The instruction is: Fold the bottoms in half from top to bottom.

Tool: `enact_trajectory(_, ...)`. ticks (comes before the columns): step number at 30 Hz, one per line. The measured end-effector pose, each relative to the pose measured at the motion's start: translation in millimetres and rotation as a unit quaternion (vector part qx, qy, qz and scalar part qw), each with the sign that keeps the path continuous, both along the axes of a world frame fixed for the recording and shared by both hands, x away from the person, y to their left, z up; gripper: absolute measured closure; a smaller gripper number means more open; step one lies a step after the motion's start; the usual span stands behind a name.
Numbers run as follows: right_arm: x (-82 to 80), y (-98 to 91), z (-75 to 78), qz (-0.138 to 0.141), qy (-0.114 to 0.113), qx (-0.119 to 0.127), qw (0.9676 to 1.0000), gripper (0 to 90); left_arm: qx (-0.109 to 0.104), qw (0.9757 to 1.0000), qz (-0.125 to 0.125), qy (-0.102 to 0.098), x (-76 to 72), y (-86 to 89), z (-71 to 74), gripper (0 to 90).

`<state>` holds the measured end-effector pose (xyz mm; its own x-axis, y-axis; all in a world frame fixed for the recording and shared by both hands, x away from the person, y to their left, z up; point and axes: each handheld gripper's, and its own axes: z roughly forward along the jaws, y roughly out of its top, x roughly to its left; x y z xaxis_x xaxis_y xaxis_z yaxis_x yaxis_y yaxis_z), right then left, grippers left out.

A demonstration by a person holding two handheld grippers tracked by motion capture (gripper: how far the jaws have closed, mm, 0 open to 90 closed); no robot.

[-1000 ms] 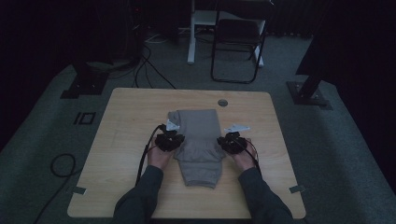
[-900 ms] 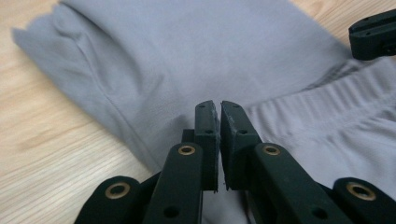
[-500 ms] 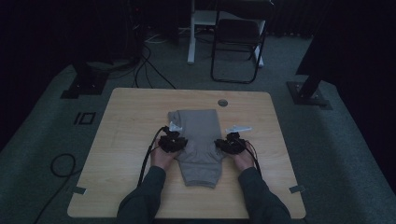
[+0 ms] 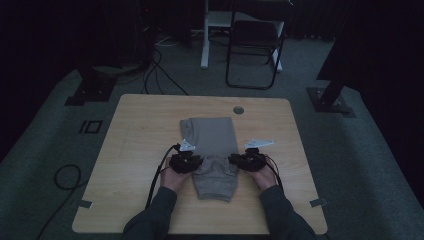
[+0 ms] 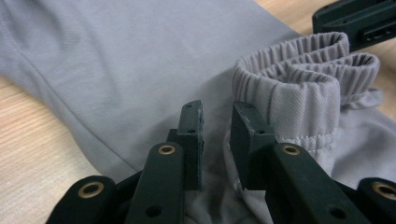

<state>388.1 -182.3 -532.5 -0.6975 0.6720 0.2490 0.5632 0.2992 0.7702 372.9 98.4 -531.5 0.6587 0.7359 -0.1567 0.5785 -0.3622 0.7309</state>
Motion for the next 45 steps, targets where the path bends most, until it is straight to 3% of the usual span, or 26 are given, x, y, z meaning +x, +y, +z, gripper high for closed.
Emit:
enact_trajectory(5, -5.9, 1.3, 2.1, 0.023, -0.010, 0.001, 0.9997, 72.4, 0.006, 0.9999, -0.013, -0.001, -9.1, 0.8, -0.7, 73.1)
enact_trajectory(10, -0.5, 5.9, -1.4, 0.010, -0.007, -0.012, 0.9999, 71.6, 0.012, 0.9998, -0.018, 0.004, -15.1, 1.9, -5.4, 72.1)
enact_trajectory(13, 0.3, 11.9, -1.2, 0.010, -0.003, -0.006, 0.9999, 71.6, 0.014, 0.9997, -0.020, 0.006, -17.3, 2.9, -7.3, 71.8)
enact_trajectory(19, -8.8, 16.9, 2.8, 0.029, -0.011, -0.012, 0.9995, 70.8, 0.017, 0.9994, -0.029, 0.006, -24.0, 4.4, -7.4, 70.9)
enact_trajectory(27, -22.0, 18.9, 3.7, 0.049, -0.013, -0.017, 0.9986, 68.8, 0.013, 0.9996, -0.023, 0.000, -25.0, 5.8, -4.4, 69.3)
enact_trajectory(32, -26.0, 21.2, 6.6, 0.057, -0.013, -0.010, 0.9982, 68.0, 0.012, 0.9995, -0.030, -0.004, -27.3, 2.2, -1.8, 68.6)
enact_trajectory(39, -36.6, 28.6, -2.1, 0.080, 0.001, -0.030, 0.9963, 67.6, 0.035, 0.9981, -0.051, 0.006, -36.2, -4.4, -10.5, 68.0)
enact_trajectory(42, -41.3, 30.7, -11.2, 0.096, 0.011, -0.048, 0.9942, 68.0, 0.027, 0.9981, -0.054, 0.007, -40.3, -3.5, -12.5, 67.7)
enact_trajectory(45, -42.3, 30.4, -14.4, 0.103, 0.020, -0.053, 0.9930, 69.0, 0.033, 0.9975, -0.062, 0.004, -44.3, -3.2, -12.2, 67.3)
